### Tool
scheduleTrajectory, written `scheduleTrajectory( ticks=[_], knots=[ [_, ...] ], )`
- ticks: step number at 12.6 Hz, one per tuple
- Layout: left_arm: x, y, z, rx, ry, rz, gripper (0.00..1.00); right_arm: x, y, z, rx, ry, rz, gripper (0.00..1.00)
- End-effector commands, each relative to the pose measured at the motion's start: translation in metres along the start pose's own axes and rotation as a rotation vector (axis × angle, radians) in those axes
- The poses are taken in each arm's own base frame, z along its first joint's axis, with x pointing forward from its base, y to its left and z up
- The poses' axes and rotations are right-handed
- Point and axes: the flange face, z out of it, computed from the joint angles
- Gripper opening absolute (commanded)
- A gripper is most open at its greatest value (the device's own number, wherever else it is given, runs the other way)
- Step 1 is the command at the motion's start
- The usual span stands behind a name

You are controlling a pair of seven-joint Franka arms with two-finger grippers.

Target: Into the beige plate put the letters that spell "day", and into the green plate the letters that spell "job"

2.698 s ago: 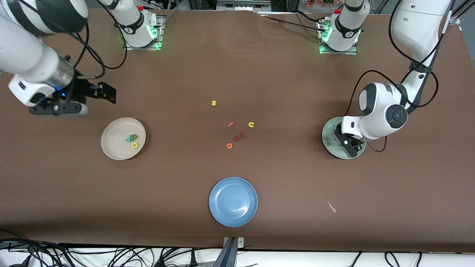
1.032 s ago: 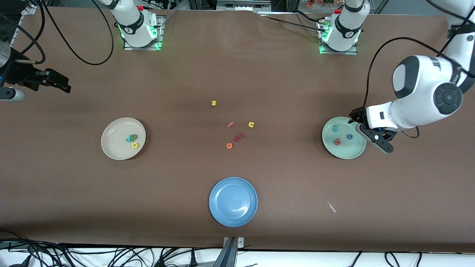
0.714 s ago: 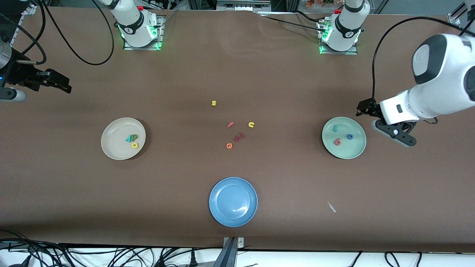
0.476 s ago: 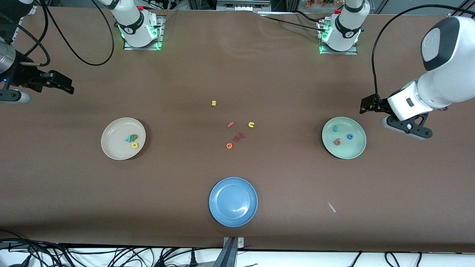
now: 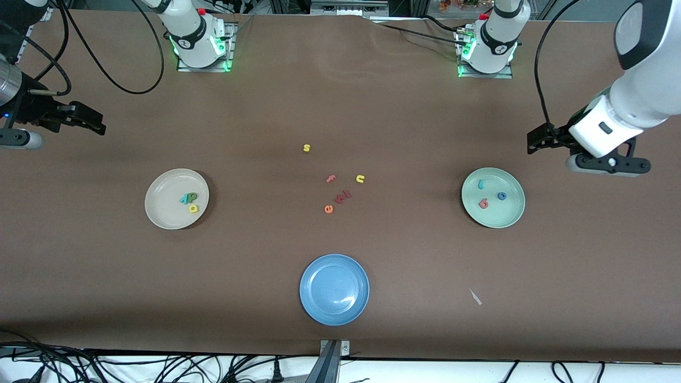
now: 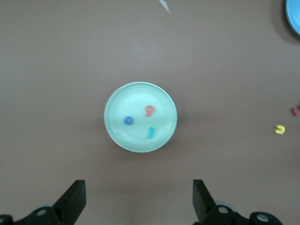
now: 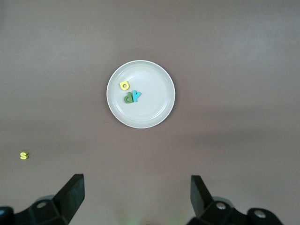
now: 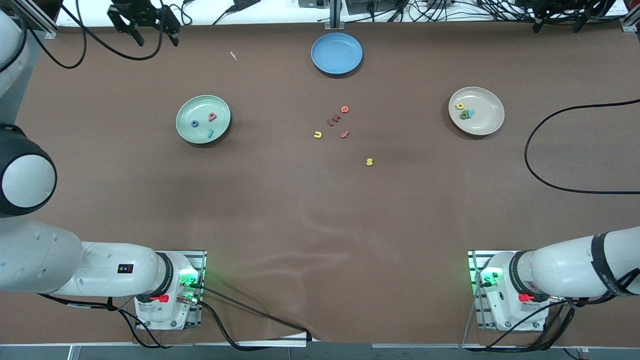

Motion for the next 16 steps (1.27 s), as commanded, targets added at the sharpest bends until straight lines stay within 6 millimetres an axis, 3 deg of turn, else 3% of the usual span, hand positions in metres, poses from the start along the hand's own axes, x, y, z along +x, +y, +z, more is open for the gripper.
scheduleTrajectory(
  ticks=[1,3,4,7,9,12,16],
  knots=[
    [-0.012,-0.044,-0.027,0.009,0.038,-0.070,1.00,-0.001,0.002,-0.002,-0.006,-0.006,-0.008,1.00],
    [-0.021,-0.036,-0.039,0.018,0.054,-0.127,1.00,-0.001,0.002,-0.002,-0.006,-0.006,-0.008,1.00],
    [-0.024,-0.021,-0.043,0.027,0.046,-0.128,1.00,-0.001,0.003,-0.002,-0.006,-0.006,-0.009,1.00],
    [-0.021,-0.022,-0.069,0.020,0.013,-0.137,1.00,-0.001,0.003,-0.001,-0.006,-0.006,-0.009,1.00],
    [-0.020,-0.017,-0.069,0.012,0.014,-0.127,1.00,-0.001,0.003,-0.001,-0.004,-0.006,-0.011,1.00],
    [-0.021,0.006,-0.069,0.018,0.017,-0.161,1.00,-0.001,0.003,-0.001,-0.006,-0.007,-0.014,1.00],
    [-0.017,0.004,-0.063,0.027,0.009,-0.115,1.00,-0.001,0.003,-0.001,-0.004,-0.007,-0.014,1.00]
  ],
)
